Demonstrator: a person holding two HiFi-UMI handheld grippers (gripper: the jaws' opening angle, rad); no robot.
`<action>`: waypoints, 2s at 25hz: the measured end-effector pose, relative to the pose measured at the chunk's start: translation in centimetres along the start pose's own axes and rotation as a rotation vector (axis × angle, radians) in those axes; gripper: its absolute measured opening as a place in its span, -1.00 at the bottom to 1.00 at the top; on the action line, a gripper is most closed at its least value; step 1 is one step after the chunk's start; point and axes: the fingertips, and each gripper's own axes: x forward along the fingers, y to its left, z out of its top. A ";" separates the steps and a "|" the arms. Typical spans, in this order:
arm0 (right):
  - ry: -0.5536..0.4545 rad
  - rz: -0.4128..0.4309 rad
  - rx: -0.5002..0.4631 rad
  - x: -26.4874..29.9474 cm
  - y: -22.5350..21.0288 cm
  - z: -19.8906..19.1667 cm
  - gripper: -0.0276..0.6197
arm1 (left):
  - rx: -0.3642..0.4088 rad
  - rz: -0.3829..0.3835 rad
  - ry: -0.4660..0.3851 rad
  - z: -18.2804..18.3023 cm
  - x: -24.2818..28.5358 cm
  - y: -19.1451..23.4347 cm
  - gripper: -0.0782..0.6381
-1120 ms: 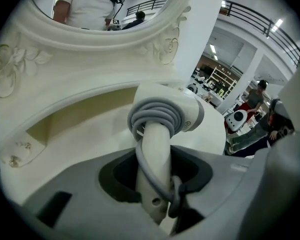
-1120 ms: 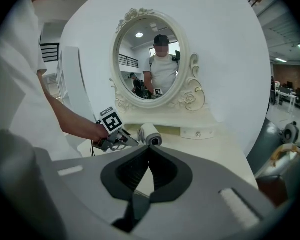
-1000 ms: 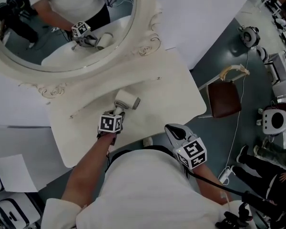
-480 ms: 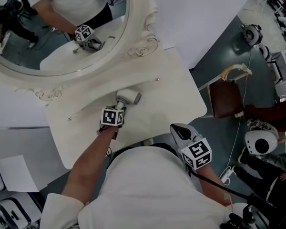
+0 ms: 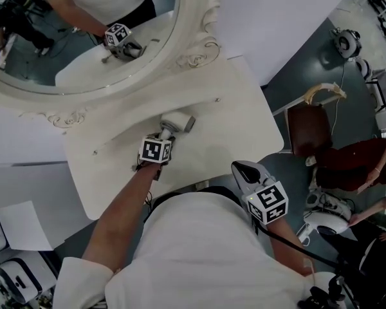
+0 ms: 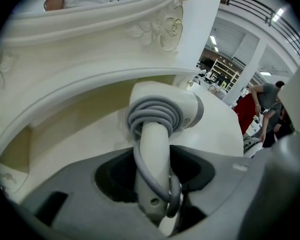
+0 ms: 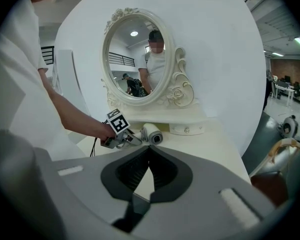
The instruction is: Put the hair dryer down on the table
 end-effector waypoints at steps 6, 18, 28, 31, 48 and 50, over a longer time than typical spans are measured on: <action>0.010 0.022 -0.011 0.3 1.0 -0.2 -0.91 | 0.089 0.008 0.009 -0.3 0.2 -1.2 0.12; 0.016 0.047 -0.025 0.7 4.3 -0.6 -0.91 | 0.054 -0.006 -0.061 -1.1 -4.3 -0.3 0.18; 0.015 0.060 -0.052 1.4 9.8 -0.6 -0.91 | 0.037 -0.097 -0.138 -3.2 -10.3 -1.2 0.16; 0.015 0.060 -0.063 1.8 11.7 -0.7 -0.91 | 0.032 -0.127 -0.167 -4.3 -12.4 -1.2 0.09; 0.027 0.070 -0.094 3.3 25.5 -2.6 -0.91 | 0.000 -0.283 -0.304 -14.8 -28.1 -0.9 -0.78; 0.030 0.071 -0.094 3.4 27.1 -2.9 -0.91 | 0.008 -0.311 -0.311 -16.2 -29.8 -1.1 -0.78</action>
